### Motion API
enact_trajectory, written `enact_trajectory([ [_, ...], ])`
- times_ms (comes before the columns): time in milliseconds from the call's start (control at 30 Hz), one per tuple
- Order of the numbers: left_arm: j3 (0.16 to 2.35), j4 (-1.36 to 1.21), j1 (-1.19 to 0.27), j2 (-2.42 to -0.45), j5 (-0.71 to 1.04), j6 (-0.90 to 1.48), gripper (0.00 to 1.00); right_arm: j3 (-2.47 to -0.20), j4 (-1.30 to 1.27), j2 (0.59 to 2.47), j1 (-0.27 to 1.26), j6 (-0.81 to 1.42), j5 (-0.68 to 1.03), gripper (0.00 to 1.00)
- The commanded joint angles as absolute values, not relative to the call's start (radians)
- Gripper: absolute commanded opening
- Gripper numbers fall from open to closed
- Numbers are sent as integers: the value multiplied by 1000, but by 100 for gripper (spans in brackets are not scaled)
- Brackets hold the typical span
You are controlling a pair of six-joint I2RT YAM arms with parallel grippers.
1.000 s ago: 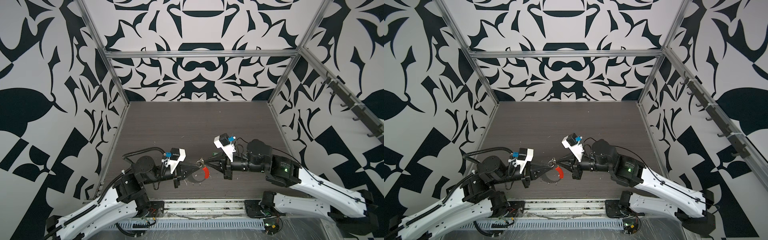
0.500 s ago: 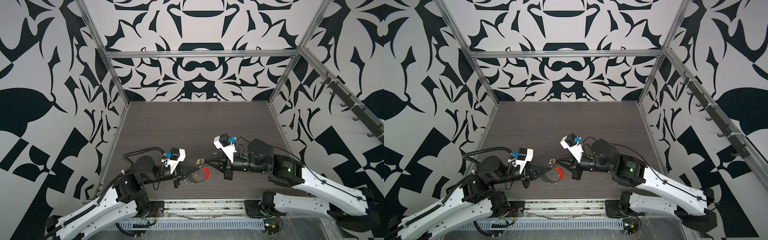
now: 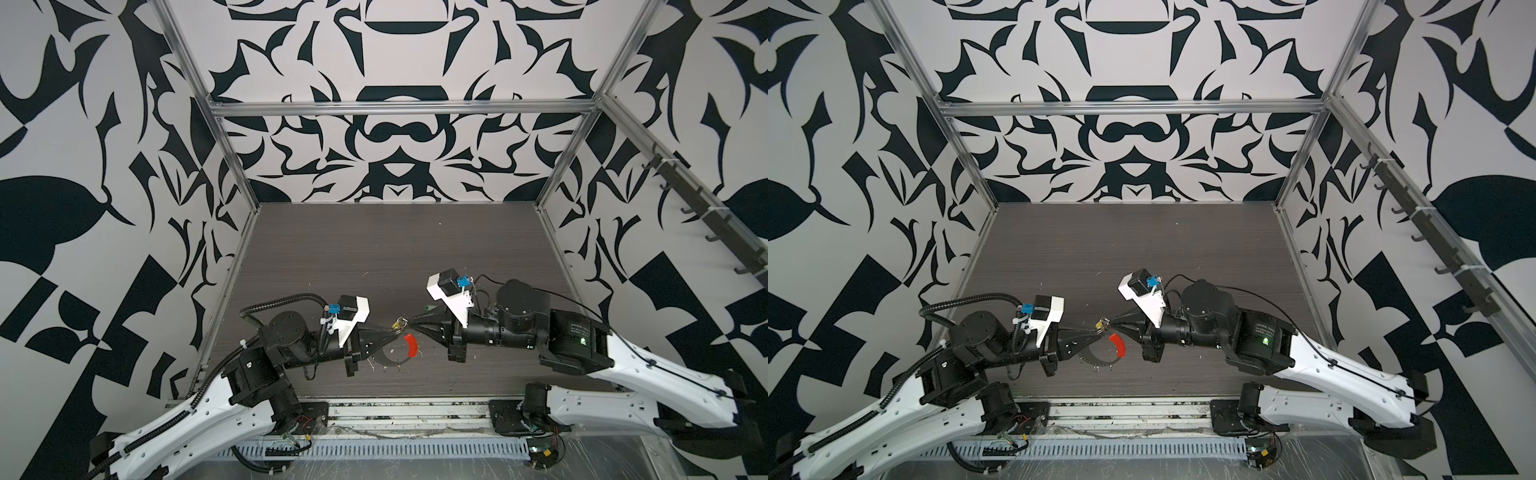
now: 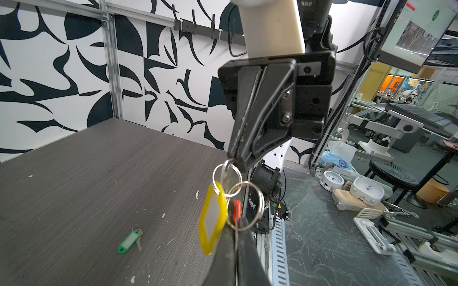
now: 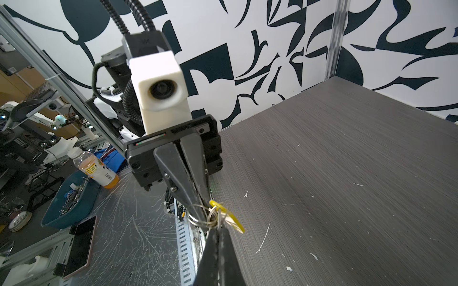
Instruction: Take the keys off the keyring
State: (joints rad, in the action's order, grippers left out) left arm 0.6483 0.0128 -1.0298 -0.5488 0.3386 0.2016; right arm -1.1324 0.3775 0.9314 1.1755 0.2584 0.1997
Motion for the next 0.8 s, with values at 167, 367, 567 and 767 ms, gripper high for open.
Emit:
enact_trajectory([
  [167, 680, 9, -1029, -540, 350, 199, 0, -1183, 354, 934, 1194, 239, 175, 0],
  [367, 681, 9, -1030, -541, 360, 199, 0, -1183, 356, 936, 1198, 237, 166, 0],
  [567, 686, 8, -1030, -540, 371, 207, 0, -1193, 369, 945, 1205, 240, 165, 1],
  [767, 692, 2, -1030, -559, 407, 241, 0, -1198, 382, 950, 1206, 241, 151, 4],
])
